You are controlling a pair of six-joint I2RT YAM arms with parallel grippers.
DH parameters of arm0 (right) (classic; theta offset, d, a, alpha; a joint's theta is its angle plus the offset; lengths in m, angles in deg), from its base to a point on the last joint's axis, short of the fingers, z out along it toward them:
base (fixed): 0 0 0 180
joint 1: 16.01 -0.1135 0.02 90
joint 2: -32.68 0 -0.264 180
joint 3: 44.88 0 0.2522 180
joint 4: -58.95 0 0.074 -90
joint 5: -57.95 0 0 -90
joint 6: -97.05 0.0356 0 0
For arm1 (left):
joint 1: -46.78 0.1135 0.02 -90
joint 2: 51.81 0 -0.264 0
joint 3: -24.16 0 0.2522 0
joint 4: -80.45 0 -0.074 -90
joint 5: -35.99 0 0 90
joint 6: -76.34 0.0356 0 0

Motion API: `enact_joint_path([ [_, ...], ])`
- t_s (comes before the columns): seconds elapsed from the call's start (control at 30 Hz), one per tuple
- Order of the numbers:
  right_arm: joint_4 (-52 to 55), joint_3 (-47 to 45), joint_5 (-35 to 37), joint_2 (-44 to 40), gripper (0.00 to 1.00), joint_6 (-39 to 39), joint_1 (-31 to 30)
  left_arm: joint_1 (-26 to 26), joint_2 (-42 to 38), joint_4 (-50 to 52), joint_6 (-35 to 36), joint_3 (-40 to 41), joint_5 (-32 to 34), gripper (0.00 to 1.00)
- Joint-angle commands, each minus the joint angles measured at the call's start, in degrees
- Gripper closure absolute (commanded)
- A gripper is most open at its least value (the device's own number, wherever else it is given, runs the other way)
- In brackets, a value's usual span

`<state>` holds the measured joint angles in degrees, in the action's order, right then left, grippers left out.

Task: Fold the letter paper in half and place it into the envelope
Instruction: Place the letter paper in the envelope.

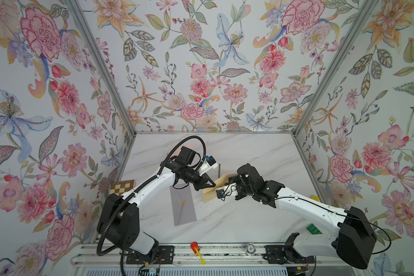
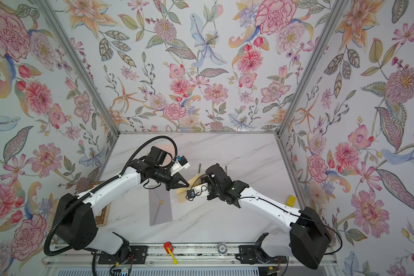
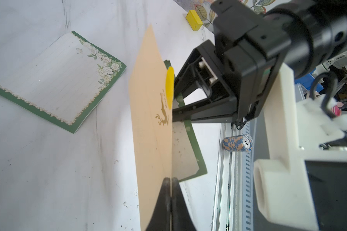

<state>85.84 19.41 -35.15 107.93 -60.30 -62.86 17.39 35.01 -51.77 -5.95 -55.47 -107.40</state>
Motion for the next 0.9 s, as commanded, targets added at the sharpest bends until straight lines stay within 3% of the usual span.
enact_joint_path([
  [0.0, 1.3, 0.4, -3.6, 0.7, 1.00, 3.5, -0.1, -1.0, -0.9, -0.1, -0.1, 0.8, -0.6, 1.00],
  [0.27, 0.5, -1.1, -4.0, 1.0, 1.00, 6.5, 0.3, -1.7, -1.7, -1.0, -2.4, 1.3, -0.3, 1.00],
  [0.87, 6.7, 0.5, 8.8, 3.1, 1.00, 2.6, -3.6, -2.3, 0.2, 0.1, -2.8, 0.5, 1.4, 1.00],
])
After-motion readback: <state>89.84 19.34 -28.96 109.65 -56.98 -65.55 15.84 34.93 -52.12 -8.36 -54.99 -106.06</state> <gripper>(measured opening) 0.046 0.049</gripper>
